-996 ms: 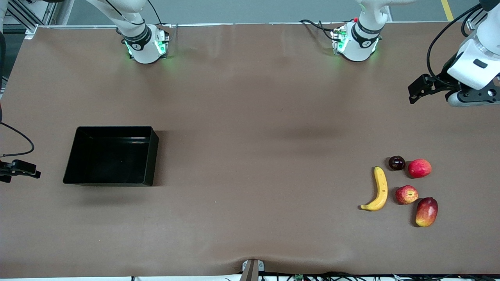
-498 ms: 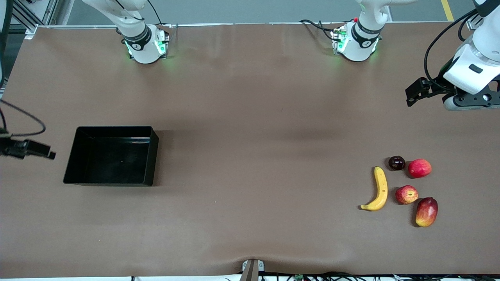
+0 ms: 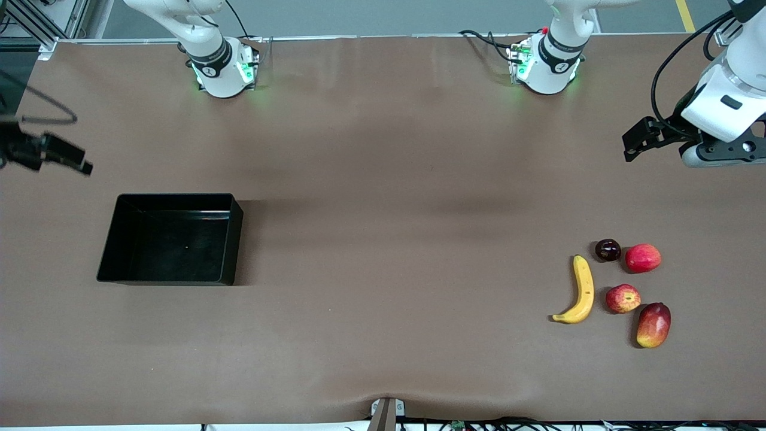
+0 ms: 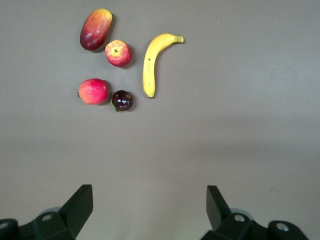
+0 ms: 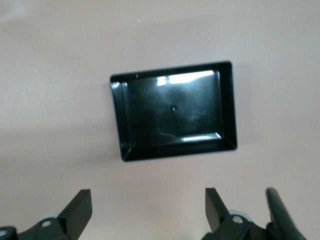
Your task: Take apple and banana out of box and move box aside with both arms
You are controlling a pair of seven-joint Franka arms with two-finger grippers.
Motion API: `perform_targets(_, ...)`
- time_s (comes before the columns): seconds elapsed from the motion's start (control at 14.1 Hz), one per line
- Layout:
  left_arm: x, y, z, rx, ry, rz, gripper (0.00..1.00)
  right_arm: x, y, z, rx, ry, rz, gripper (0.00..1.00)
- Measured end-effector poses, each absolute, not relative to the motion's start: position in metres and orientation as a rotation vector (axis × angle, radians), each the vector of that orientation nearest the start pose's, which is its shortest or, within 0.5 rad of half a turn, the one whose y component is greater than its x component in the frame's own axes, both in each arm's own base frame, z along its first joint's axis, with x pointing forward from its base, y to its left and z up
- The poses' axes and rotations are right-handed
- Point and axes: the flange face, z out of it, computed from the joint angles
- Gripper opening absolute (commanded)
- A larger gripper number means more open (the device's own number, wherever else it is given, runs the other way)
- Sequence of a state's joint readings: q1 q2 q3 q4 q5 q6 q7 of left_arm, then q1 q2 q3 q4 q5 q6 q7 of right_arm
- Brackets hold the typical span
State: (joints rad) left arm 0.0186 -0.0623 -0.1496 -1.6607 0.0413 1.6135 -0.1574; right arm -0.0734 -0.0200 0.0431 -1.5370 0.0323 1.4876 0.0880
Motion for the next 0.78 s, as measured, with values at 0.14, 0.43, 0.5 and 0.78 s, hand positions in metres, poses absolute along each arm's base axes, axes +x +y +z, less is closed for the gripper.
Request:
perform_targets(0.14, 0.533, -0.069, 0.621, -3.093, -0.039, -0.038, 1.0, 0.52, -0.012, 0.641, -3.117, 0.168, 0.042, 1.0)
perform_targets(0.43, 0.535, -0.068, 0.629, -3.096, -0.04, -0.065, 1.0, 0.523, -0.017, 0.638, -3.164, -0.005, -0.022, 1.0)
perform_targets(0.5, 0.535, -0.068, 0.633, -3.097, -0.04, -0.077, 1.0, 0.525, -0.02, 0.639, -3.166, -0.041, -0.03, 1.0)
perform_targets(0.78, 0.537, -0.069, 0.634, -3.098, -0.04, -0.081, 1.0, 0.532, -0.023, 0.641, -3.165, -0.072, -0.036, 1.0)
